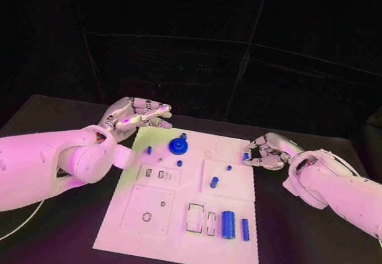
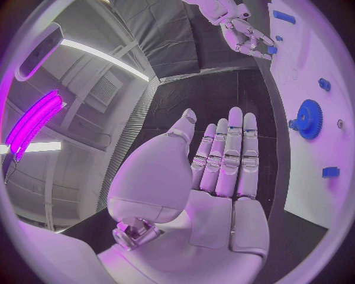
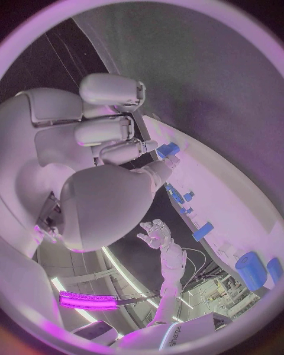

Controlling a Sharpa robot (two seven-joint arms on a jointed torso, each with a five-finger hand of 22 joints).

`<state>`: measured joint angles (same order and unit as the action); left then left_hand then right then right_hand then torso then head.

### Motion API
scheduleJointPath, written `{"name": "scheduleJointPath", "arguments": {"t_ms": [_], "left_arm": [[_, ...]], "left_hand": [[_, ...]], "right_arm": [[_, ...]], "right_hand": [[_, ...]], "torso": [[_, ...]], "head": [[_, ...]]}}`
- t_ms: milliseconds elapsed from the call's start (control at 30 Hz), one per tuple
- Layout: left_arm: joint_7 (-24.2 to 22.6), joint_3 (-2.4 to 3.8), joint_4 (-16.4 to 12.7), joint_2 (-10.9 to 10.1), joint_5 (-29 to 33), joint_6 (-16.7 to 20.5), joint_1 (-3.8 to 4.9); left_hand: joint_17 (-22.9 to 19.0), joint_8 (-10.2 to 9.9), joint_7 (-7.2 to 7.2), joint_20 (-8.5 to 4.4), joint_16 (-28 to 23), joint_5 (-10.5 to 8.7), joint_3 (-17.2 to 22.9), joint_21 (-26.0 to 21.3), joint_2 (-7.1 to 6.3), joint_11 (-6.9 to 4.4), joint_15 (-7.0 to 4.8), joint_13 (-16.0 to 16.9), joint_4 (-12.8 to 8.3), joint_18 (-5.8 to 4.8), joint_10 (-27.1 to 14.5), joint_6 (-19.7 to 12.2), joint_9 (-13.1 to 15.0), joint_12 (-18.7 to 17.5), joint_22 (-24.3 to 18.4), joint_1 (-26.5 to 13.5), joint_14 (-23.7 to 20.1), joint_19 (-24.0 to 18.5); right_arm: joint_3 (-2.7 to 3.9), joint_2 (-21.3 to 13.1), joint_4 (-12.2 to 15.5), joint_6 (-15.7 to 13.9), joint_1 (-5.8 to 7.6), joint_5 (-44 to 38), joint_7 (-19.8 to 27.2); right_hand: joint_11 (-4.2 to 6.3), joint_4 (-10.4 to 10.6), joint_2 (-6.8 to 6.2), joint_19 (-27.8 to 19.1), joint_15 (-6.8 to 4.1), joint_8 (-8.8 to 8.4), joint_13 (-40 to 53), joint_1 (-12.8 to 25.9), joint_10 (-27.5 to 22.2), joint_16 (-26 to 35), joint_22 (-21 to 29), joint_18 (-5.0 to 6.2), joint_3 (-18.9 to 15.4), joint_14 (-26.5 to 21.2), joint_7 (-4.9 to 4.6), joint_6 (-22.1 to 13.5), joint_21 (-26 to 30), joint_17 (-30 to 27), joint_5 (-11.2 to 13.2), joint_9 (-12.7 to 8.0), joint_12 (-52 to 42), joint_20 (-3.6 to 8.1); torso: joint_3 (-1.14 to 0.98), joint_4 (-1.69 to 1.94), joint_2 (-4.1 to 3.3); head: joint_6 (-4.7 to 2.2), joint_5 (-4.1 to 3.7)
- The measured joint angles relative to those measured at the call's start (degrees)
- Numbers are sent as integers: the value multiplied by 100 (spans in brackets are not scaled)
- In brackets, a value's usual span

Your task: Assemble the parts on the task board

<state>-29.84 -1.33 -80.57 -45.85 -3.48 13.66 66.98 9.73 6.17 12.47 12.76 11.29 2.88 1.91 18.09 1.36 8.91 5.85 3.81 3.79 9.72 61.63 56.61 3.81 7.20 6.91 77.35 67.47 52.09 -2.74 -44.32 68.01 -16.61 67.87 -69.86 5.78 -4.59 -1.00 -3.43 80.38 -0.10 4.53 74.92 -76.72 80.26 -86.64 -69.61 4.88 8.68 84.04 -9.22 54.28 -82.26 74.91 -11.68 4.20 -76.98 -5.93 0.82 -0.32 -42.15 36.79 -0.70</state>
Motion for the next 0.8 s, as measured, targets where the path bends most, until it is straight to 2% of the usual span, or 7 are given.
{"name": "scheduleJointPath", "arguments": {"t_ms": [67, 167, 400, 533, 633, 733, 800], "left_arm": [[0, 0, 2, 0, 0, 0, 0], [1, -1, 4, 0, 0, 0, -1], [3, -1, 6, -1, 0, 0, -2], [3, -1, 11, -3, 0, 0, -2], [3, -1, 13, -4, 0, 0, -2], [4, -1, 16, -4, 0, 0, -2], [4, -1, 17, -4, 0, 0, -2]], "left_hand": [[0, 0, 0, 0, 0, 0, 0, 0, 0, 0, 0, 0, 0, 0, 0, 0, 0, 0, 0, 0, 0, 0], [0, 0, 0, 0, 0, 0, 0, 0, 0, 0, 0, 0, 0, 0, 0, 0, 0, 0, 0, 0, 0, 0], [-1, 0, 0, 0, 0, 0, 0, 0, 0, 0, 0, 0, 0, 0, 0, 0, 0, 0, 1, 0, 0, 0], [-1, 1, 0, 0, 0, 0, 0, 0, 0, 0, 0, 0, 0, 0, 0, 0, 0, 0, 0, 0, 0, 0], [-1, 1, 0, 0, 1, 0, 0, 0, 0, 0, 0, 0, 0, 0, 0, 0, 0, 0, 1, 0, 0, 0], [-1, 2, 0, 0, 1, 0, 0, 0, 0, 0, 0, 0, 0, 0, 0, 0, 0, 0, 1, 0, 0, 0], [-1, 5, 0, 0, 1, 0, 0, 0, 0, 0, 0, 0, 0, 0, 0, 0, 0, 0, 1, 0, 0, 0]], "right_arm": [[0, 37, -32, 25, -7, -4, -14], [0, 73, -59, 67, -16, -17, -39], [0, 93, -81, 136, -24, -53, -86], [1, 95, -86, 148, -25, -66, -97], [4, 96, -86, 141, -26, -73, -101], [4, 95, -73, 88, -25, -77, -119], [1, 86, -55, 9, -26, -81, -141]], "right_hand": [[31, -35, 39, 0, 0, 47, 0, -23, 31, 0, 0, 0, 35, 0, 22, 78, 0, 0, 57, 6, 0, 0], [30, -35, 45, 0, 0, 62, 0, -17, 30, 0, 0, 0, 35, 0, 12, 109, 0, 0, 67, 6, 0, 0], [50, -68, 74, 0, 0, 108, 0, 12, 50, 0, -2, 0, 68, 0, 58, 222, 0, 0, 93, 12, -40, 0], [83, -106, 119, 2, -44, 141, 0, 14, 83, 0, -12, 0, 106, 1, 95, 333, 0, 0, 93, 19, -65, 2], [147, -140, 219, 8, -87, 218, 0, -12, 103, 0, -23, 0, 188, 2, 134, 518, 0, 0, 168, 24, -83, 35], [207, -194, 277, 20, -129, 282, 0, -60, 122, 0, -30, 0, 327, 2, 205, 692, 0, 0, 365, 27, -113, 84], [248, -217, 340, 20, -178, 318, -1, -70, 163, 0, -32, 0, 444, -10, 208, 731, 0, 0, 454, 27, -112, 126]], "torso": [[0, 1, 0], [0, 1, 0], [-2, -2, 0], [-3, -3, 0], [-4, -3, 0], [-6, -3, 1], [-7, -4, 2]], "head": [[7, 8], [13, 18], [22, 22], [23, 21], [23, 21], [25, 21], [25, 21]]}}
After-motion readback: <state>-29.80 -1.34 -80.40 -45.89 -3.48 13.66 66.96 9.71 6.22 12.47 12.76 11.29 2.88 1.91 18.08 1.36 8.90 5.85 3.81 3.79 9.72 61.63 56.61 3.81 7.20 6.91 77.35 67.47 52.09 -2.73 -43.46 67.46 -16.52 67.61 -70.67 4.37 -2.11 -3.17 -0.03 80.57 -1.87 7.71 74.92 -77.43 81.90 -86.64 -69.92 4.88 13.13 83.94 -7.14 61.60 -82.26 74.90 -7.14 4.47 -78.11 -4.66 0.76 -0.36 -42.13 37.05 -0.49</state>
